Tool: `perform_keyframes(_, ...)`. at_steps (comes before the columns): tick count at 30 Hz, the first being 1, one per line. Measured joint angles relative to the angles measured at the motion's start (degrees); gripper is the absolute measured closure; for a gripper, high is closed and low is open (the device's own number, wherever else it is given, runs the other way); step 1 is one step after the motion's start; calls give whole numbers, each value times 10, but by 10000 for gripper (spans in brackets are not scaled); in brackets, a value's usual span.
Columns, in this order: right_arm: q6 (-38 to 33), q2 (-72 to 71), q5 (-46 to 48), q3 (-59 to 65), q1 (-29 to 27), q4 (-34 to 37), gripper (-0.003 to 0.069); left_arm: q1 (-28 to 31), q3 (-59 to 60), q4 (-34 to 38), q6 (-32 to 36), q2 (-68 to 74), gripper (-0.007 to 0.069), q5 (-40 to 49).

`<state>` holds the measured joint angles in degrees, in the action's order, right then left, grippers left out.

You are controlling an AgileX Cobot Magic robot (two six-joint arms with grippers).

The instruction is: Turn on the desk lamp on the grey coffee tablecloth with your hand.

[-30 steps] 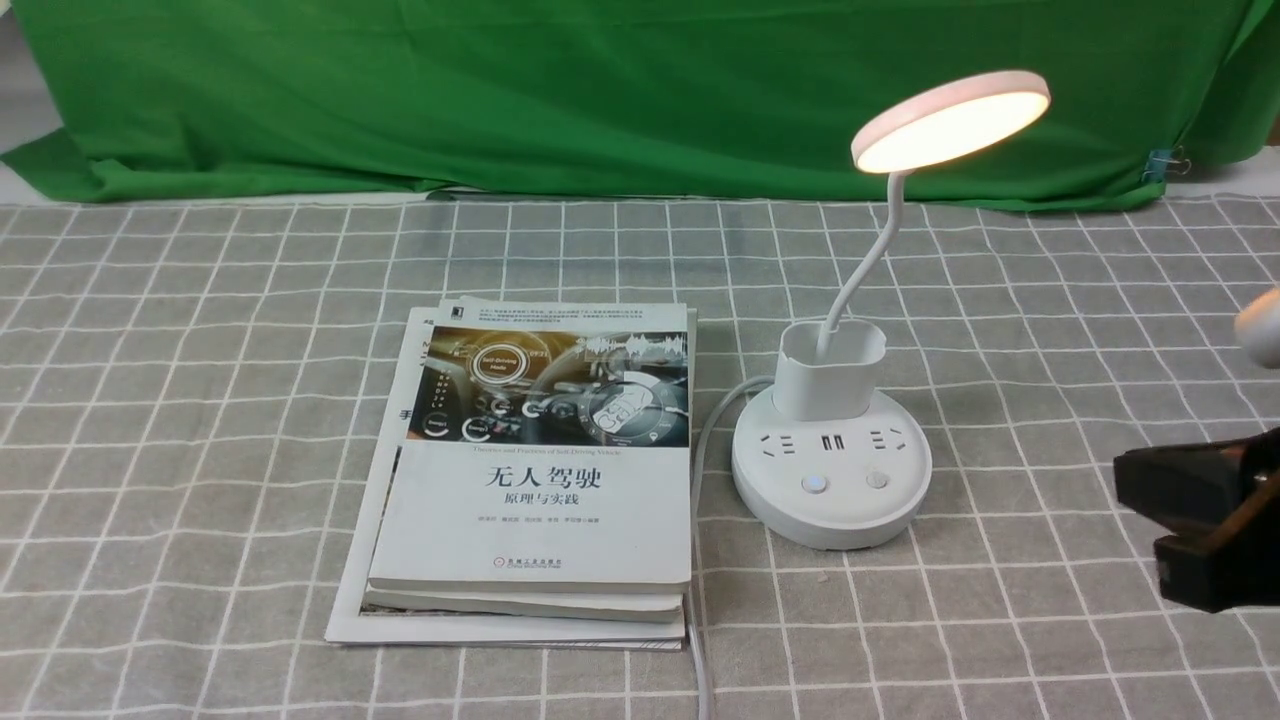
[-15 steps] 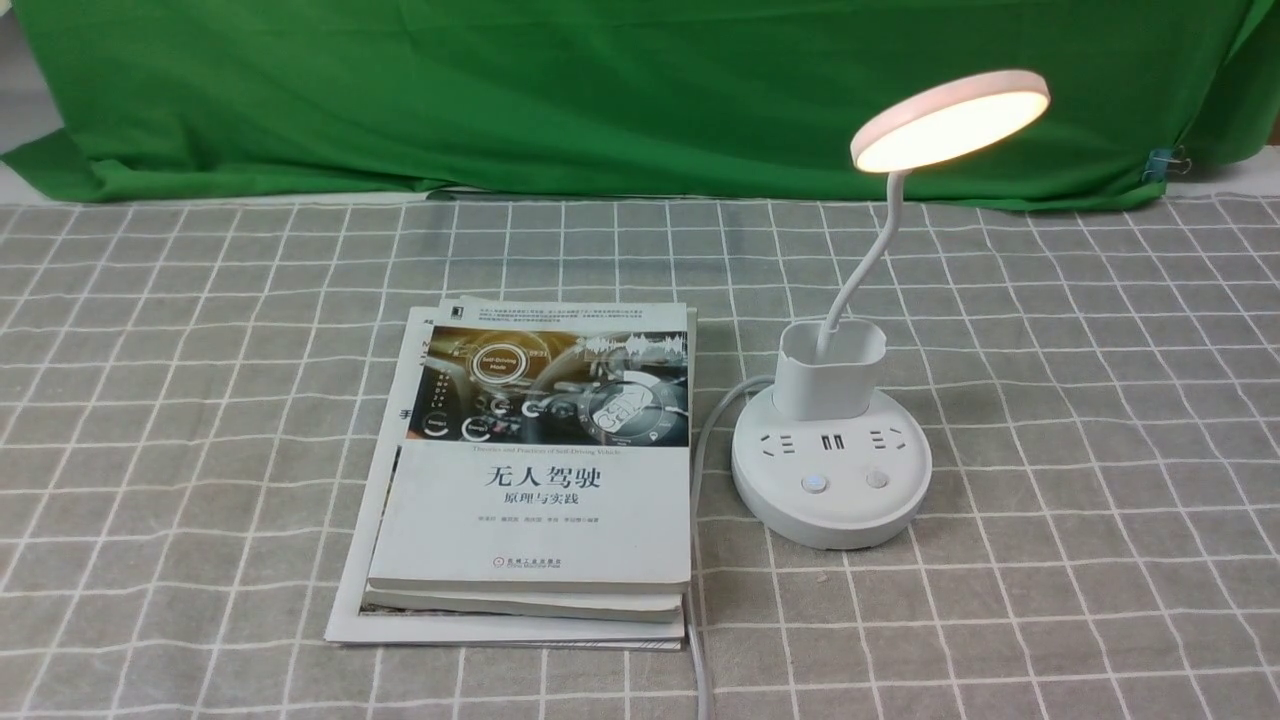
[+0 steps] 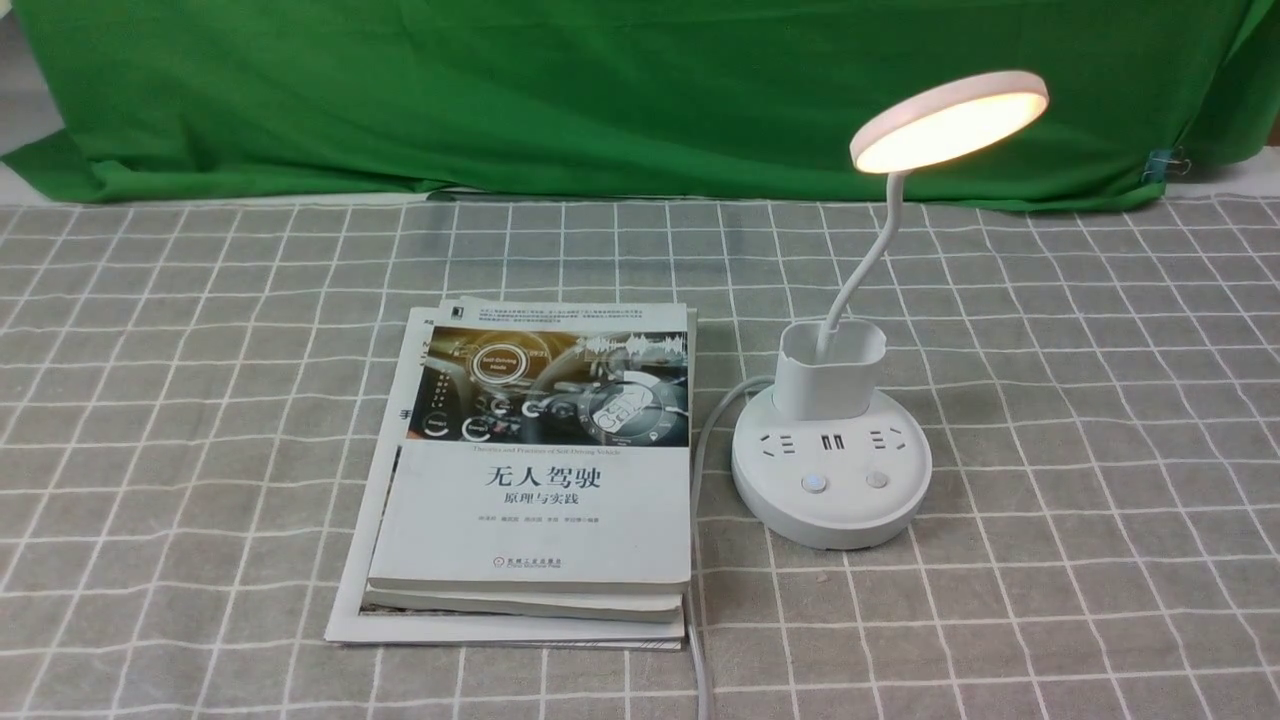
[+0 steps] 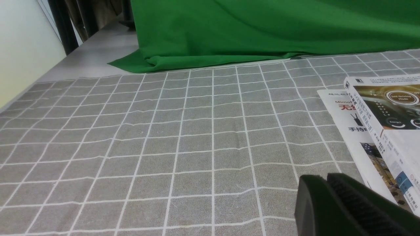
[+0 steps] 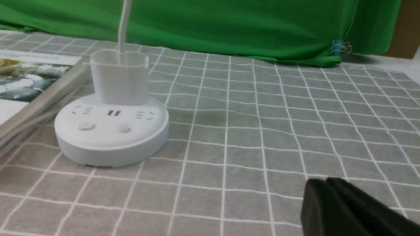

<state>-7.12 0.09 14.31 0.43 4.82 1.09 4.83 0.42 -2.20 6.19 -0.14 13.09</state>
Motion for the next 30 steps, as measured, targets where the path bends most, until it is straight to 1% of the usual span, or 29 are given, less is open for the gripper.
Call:
perform_keyframes(4, -3, 0, -1, 0, -18, -3, 627, 0, 0, 0, 0, 0, 606, 0)
perform_keyframes(8, -18, 0, -1, 0, -18, -6, 628, 0, 0, 0, 0, 0, 606, 0)
perform_keyframes(21, -21, 0, 0, 0, -18, -6, 627, 0, 0, 0, -1, 0, 606, 0)
perform_keyframes(30, -21, 0, 0, 0, -18, -6, 607, 0, 0, 0, -1, 0, 606, 0)
